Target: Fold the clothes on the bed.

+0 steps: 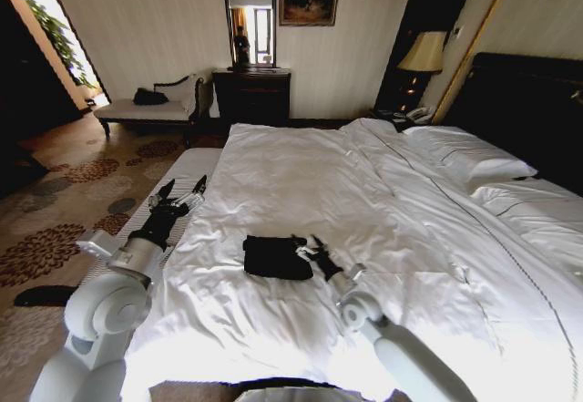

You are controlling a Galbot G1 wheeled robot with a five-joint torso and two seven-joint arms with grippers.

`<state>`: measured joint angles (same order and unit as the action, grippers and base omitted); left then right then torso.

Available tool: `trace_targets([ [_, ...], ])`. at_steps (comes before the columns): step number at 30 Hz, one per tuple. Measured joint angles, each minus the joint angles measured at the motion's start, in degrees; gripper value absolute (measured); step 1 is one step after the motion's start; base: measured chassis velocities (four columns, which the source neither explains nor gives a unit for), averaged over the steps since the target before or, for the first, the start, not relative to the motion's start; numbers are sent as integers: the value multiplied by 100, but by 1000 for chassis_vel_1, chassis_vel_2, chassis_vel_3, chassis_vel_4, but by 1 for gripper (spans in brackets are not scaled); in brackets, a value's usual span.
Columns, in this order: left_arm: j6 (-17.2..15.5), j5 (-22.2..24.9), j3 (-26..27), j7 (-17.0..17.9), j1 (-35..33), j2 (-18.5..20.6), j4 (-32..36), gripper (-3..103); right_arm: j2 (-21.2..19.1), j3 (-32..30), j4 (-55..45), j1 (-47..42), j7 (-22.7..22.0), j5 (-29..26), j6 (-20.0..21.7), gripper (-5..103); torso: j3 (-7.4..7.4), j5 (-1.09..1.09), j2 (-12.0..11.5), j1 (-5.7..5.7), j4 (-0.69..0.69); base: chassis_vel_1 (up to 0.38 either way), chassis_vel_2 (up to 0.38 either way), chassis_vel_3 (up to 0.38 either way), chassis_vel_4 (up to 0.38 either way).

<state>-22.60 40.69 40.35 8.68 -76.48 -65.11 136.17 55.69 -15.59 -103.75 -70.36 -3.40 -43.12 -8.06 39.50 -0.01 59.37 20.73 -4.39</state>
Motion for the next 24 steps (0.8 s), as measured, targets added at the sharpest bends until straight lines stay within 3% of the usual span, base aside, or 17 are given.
trace_targets([
  [2,67,-512,-57,-16,-277,-84,14,100,3,-548,-119,-331,-113,246,-85,100,0,0,0,-1,11,0,0,0,0],
  [4,404,-1254,-230,-18,-570,-229,-20,100,152,-1490,-401,-988,-91,704,-285,100,-1,1,0,-2,11,0,0,0,0],
  [6,505,-1492,-280,-18,-657,-282,-46,100,239,-1846,-548,-1248,-62,893,-371,100,-1,0,1,-2,5,0,0,0,0],
  [9,843,-2189,-361,-30,-957,-461,-130,100,752,-3041,-1276,-2247,33,1545,-569,100,-1,-2,0,-1,3,0,0,0,0],
  [13,1020,-2303,-367,-135,-1184,-610,-166,100,1324,-3584,-1870,-2806,-38,1795,-589,100,-2,0,1,-2,3,0,0,0,0],
  [15,1249,-2368,-351,-467,-1387,-748,-179,100,1805,-3876,-2372,-3105,-236,2116,-540,100,-2,-4,1,-2,6,0,0,0,0],
  [16,1249,-2368,-351,-467,-1387,-748,-179,100,1805,-3876,-2372,-3105,-236,2116,-540,100,-2,-4,1,-2,6,0,0,0,0],
  [19,1407,-2488,-388,-732,-1680,-868,-16,100,2269,-4068,-2879,-3450,-301,2786,-494,100,-1,-3,1,-2,7,0,0,0,0],
  [24,1415,-2481,-416,-834,-1888,-844,149,100,2403,-4073,-3161,-3703,-250,2889,-343,100,-1,-2,1,-2,6,0,0,0,0],
])
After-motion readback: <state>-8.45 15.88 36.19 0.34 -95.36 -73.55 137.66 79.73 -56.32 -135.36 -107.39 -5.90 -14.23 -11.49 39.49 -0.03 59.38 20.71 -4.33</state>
